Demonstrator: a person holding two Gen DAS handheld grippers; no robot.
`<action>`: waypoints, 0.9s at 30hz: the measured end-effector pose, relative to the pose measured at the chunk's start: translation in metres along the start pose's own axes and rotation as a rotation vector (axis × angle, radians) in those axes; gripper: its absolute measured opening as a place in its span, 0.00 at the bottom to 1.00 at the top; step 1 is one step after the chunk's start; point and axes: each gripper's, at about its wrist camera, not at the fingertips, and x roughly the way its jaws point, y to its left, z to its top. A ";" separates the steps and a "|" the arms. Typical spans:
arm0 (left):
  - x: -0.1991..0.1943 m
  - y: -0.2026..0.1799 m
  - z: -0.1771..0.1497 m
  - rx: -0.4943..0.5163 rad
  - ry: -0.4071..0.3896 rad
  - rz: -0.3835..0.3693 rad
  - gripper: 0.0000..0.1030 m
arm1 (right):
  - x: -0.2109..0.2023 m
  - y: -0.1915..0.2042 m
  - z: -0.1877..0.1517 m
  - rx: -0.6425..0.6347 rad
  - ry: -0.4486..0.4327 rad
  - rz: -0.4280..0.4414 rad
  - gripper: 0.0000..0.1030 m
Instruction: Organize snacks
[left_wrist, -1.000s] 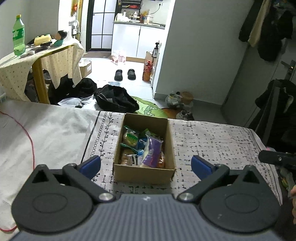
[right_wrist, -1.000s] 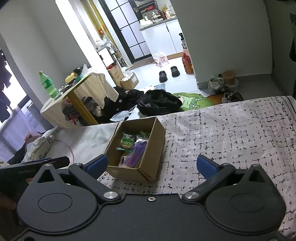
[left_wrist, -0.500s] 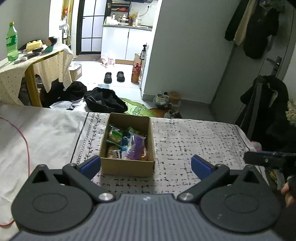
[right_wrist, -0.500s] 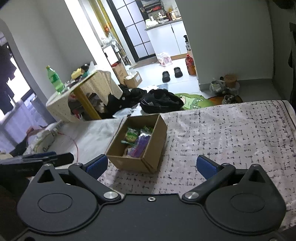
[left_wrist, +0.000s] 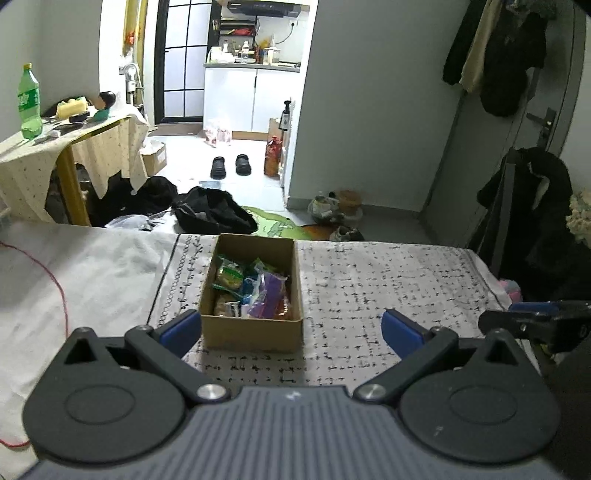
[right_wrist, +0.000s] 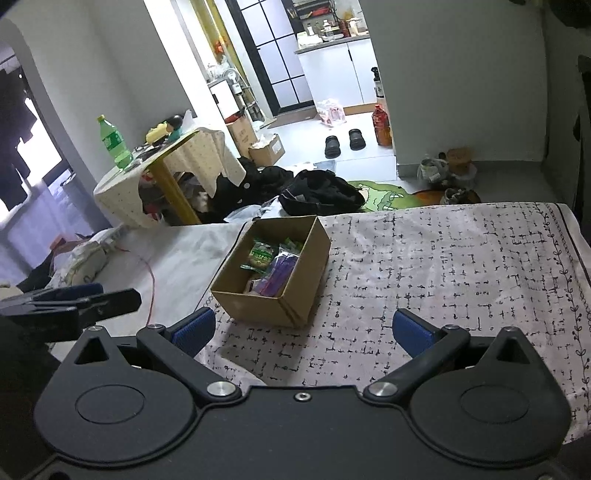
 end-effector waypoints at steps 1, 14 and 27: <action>0.000 0.000 0.000 -0.004 0.003 -0.006 1.00 | 0.000 0.000 0.000 0.002 0.000 0.001 1.00; 0.002 0.001 -0.004 -0.054 0.015 0.020 1.00 | -0.007 -0.003 0.002 -0.002 -0.016 0.011 1.00; 0.003 0.004 -0.005 -0.065 0.018 0.022 1.00 | -0.008 -0.001 0.001 -0.009 -0.030 0.000 1.00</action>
